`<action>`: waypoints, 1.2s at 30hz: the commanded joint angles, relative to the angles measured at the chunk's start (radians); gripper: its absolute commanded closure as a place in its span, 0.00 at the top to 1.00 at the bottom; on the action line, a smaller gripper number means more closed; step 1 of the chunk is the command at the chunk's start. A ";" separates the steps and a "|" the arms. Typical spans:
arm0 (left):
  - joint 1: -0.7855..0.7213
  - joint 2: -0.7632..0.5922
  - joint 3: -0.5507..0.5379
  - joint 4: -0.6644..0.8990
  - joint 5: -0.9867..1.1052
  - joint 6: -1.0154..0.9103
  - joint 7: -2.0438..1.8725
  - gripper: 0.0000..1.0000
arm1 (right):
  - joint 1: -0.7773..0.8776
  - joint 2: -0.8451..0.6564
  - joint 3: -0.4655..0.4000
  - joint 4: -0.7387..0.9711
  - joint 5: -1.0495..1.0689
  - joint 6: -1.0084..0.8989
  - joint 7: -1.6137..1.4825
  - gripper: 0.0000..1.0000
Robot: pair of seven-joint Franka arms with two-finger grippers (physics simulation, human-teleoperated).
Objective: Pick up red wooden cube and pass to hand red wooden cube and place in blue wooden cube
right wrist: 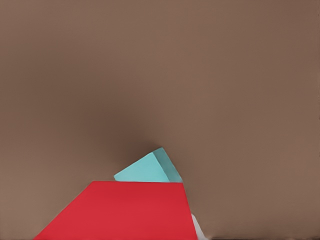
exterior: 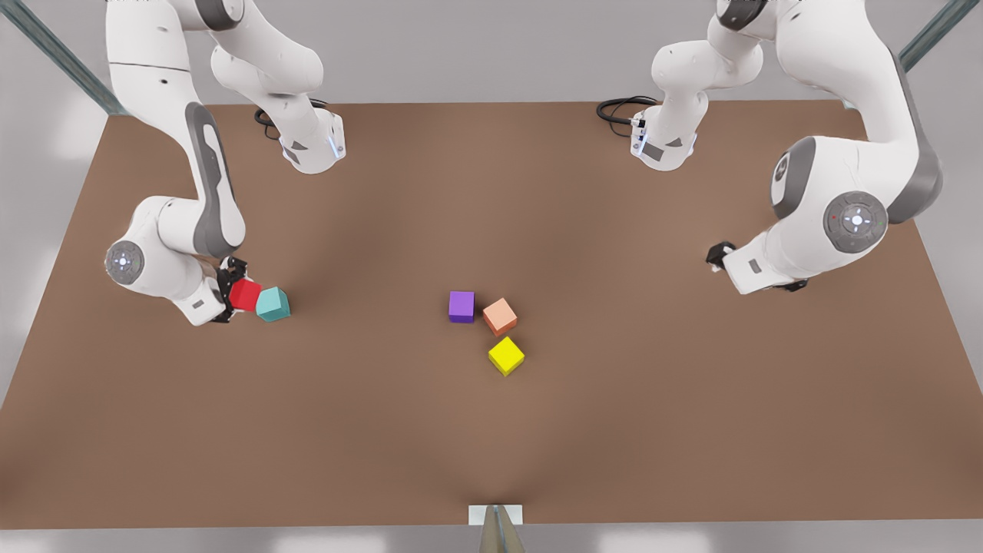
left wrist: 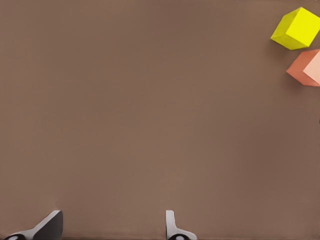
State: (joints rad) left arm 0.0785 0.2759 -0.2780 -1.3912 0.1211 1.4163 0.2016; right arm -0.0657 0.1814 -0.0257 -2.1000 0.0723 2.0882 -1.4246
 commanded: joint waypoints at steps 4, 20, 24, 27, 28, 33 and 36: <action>0.007 0.046 0.005 0.032 -0.012 -0.036 -0.172 1.00 | 0.023 0.001 0.004 -0.078 -0.031 0.228 0.865 0.55; 0.014 0.046 0.003 0.031 -0.044 -0.040 -0.174 1.00 | 0.021 0.000 0.006 -0.198 -0.029 0.319 0.865 0.56; 0.012 0.046 0.003 0.028 -0.046 -0.040 -0.176 1.00 | 0.021 0.003 0.006 -0.216 -0.029 0.339 0.865 0.56; 0.012 0.046 0.003 0.028 -0.044 -0.040 -0.179 1.00 | 0.021 0.004 0.006 -0.229 -0.029 0.340 0.865 0.56; 0.014 0.052 0.003 0.028 -0.044 -0.040 -0.177 1.00 | 0.021 0.009 0.006 -0.230 -0.029 0.346 0.865 0.56; 0.014 0.052 0.003 0.029 -0.044 -0.040 -0.176 1.00 | 0.020 0.017 0.006 -0.235 -0.029 0.354 0.865 0.67; 0.014 0.052 0.003 0.028 -0.044 -0.040 -0.179 1.00 | 0.018 0.024 0.006 -0.235 -0.029 0.357 0.865 1.00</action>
State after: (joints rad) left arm 0.0924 0.3305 -0.2731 -1.3639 0.0762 1.3766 0.0493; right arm -0.0473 0.2059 -0.0204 -2.3351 0.0452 2.4358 -0.7020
